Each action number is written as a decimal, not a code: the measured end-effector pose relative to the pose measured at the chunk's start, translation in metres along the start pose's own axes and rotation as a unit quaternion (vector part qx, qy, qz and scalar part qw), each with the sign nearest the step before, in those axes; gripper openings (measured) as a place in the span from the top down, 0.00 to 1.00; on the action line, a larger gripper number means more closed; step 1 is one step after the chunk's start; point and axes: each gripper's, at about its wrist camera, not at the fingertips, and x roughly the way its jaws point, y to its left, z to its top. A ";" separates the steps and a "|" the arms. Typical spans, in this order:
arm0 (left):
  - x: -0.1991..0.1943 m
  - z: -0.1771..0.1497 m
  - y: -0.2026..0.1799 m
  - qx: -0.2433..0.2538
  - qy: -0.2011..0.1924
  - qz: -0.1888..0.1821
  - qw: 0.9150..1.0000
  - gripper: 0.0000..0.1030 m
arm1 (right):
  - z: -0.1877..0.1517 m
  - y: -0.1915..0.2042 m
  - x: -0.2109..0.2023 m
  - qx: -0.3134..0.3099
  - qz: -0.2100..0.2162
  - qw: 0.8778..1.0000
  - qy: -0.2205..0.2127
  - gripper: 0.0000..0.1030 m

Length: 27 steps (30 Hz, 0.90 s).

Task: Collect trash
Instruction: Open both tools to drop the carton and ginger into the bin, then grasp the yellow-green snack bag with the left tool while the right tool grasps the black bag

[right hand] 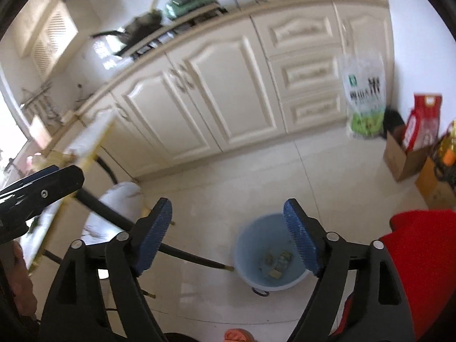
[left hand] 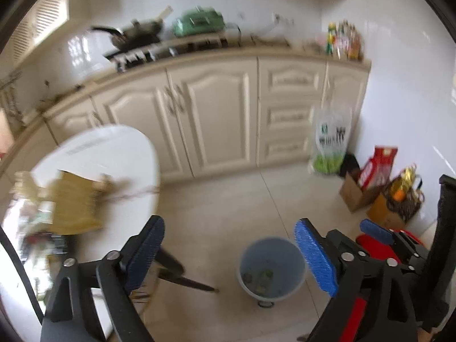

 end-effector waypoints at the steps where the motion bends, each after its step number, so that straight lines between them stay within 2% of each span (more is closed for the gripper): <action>1: -0.015 -0.003 0.006 -0.005 -0.011 0.008 1.000 0.08 | 0.003 0.012 -0.011 -0.009 0.005 1.000 -0.011 0.20; 4: -0.061 -0.016 0.027 -0.017 -0.048 0.030 0.998 0.07 | 0.010 0.049 -0.038 -0.037 0.020 0.998 -0.038 0.16; 8: -0.118 -0.041 0.065 -0.044 -0.085 0.054 0.994 0.01 | 0.016 0.112 -0.065 -0.081 0.041 0.994 -0.069 0.11; 13: -0.165 -0.088 0.113 -0.075 -0.106 0.094 0.987 0.01 | 0.009 0.181 -0.069 -0.129 0.069 0.987 -0.068 0.08; 18: -0.185 -0.139 0.157 -0.111 -0.084 0.117 0.983 0.01 | -0.005 0.239 -0.050 -0.164 0.078 0.983 -0.043 0.08; 21: -0.186 -0.154 0.186 -0.125 -0.062 0.125 0.982 0.01 | -0.013 0.263 -0.032 -0.181 0.080 0.980 -0.023 0.08; 27: -0.164 -0.185 0.205 -0.157 -0.009 0.104 0.982 0.01 | -0.022 0.289 0.007 -0.203 0.080 0.976 0.019 0.08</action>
